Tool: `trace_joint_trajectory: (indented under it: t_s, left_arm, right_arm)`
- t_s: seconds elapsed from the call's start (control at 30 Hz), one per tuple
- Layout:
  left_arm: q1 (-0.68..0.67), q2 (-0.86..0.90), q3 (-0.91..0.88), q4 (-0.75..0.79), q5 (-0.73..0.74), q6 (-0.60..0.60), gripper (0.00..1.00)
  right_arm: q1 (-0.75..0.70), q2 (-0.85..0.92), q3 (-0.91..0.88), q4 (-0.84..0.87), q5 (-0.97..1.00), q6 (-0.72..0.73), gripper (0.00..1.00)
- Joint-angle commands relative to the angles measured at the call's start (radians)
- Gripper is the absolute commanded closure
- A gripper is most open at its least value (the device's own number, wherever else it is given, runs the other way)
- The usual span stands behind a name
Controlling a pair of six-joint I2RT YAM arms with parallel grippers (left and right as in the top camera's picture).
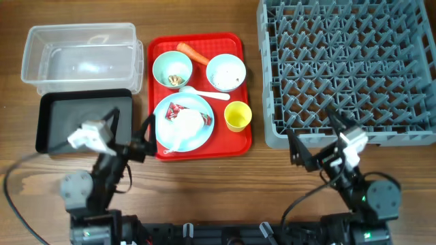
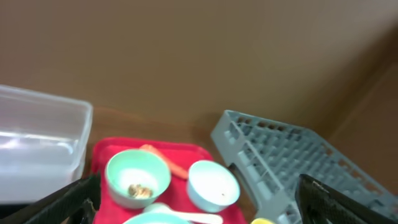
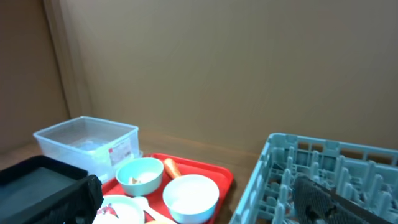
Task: Sort waste into correct bins and load items into the dishwasher rack
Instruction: 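Reach the left gripper to the mint-green bowl and grasp its rim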
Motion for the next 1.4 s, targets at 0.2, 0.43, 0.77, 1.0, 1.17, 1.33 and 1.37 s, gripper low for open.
trace_joint_trajectory:
  t_s: [0.2, 0.43, 0.77, 1.0, 1.17, 1.33, 1.37]
  left_arm:
    - [-0.05, 0.628, 0.531, -0.251, 0.149, 0.002, 0.0]
    - [-0.275, 1.121, 1.062, -0.646, -0.03, 0.163, 0.0]
    - [-0.418, 1.435, 1.282, -0.841, -0.317, 0.213, 0.0]
    - [-0.383, 1.515, 1.282, -0.834, -0.361, 0.211, 0.0]
    - [-0.377, 1.58, 1.281, -0.764, -0.36, 0.199, 0.28]
    - [-0.382, 1.655, 1.281, -0.71, -0.36, 0.196, 0.42]
    - [-0.382, 1.668, 1.281, -0.706, -0.36, 0.196, 0.44]
  right_arm:
    - [0.0, 0.515, 0.378, -0.158, -0.039, 0.016, 0.0]
    - [0.035, 0.859, 0.742, -0.442, -0.027, 0.01, 0.0]
    - [0.047, 1.07, 0.904, -0.636, 0.005, 0.015, 0.01]
    - [0.047, 1.134, 0.904, -0.699, -0.013, 0.04, 0.0]
    - [0.047, 1.157, 0.904, -0.702, -0.012, 0.041, 0.13]
    - [0.046, 1.162, 0.904, -0.706, -0.012, 0.04, 0.15]
    - [0.046, 1.162, 0.904, -0.706, -0.012, 0.04, 0.14]
